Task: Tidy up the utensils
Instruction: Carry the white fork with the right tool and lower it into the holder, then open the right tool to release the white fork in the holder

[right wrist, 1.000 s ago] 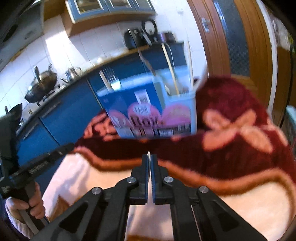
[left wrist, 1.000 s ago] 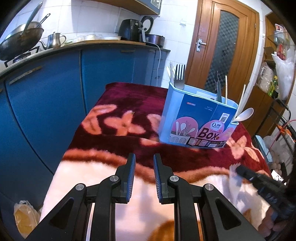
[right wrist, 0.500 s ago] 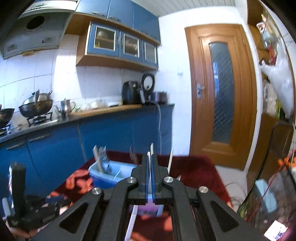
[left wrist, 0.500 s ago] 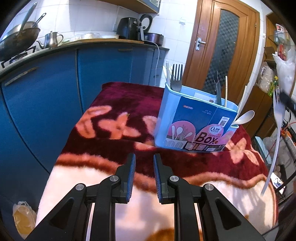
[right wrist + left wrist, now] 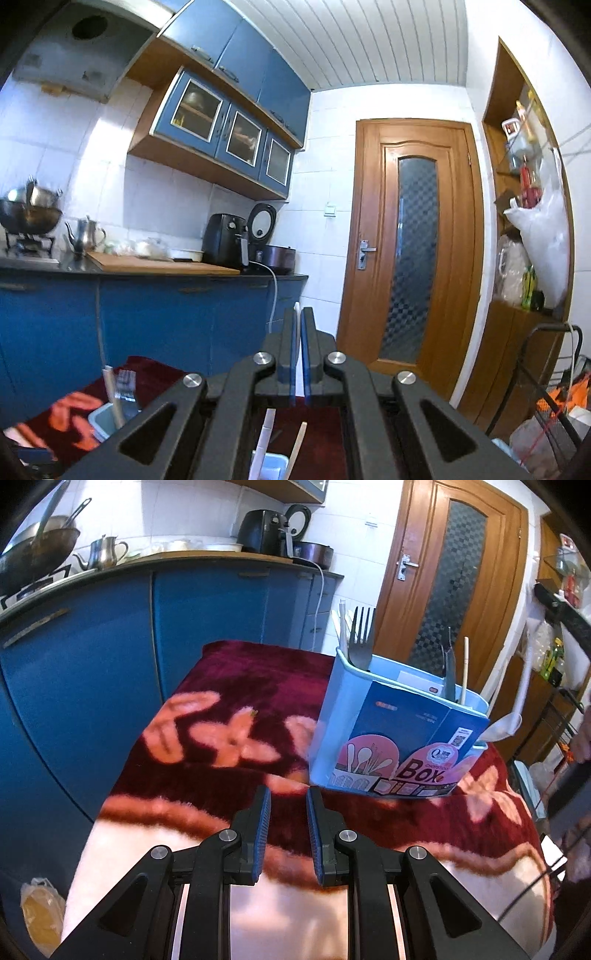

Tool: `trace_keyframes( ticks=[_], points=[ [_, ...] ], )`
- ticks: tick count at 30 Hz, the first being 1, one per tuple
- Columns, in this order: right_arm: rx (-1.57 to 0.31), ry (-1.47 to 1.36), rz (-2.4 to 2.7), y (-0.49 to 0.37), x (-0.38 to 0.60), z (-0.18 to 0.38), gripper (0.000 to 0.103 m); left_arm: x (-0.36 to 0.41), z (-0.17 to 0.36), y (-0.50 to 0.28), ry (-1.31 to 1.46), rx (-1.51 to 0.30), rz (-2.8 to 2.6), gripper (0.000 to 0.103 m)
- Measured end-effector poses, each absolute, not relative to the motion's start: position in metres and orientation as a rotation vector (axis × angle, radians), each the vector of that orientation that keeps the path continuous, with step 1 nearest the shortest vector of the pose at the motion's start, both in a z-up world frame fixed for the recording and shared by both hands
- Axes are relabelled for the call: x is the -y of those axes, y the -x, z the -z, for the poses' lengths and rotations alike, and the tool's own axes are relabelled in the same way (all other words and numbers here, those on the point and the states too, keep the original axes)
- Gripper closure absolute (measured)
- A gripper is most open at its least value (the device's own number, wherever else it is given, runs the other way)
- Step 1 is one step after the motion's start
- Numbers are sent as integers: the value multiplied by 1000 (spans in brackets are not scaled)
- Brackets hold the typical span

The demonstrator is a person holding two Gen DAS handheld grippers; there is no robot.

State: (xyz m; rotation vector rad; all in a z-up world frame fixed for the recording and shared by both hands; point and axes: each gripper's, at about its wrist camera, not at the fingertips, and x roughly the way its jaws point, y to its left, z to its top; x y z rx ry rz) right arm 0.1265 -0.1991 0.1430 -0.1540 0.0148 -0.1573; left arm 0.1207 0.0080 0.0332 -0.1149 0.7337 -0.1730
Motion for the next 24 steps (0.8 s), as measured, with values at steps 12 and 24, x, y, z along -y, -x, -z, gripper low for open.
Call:
trace_keyframes(
  ticks=[12, 24],
  points=[
    [-184, 116, 44, -147, 201, -96, 100, -8, -27, -127, 127, -743, 168, 83],
    [-216, -87, -63, -112, 224, -128, 61, -9, -43, -114, 127, -702, 169, 83]
  ],
)
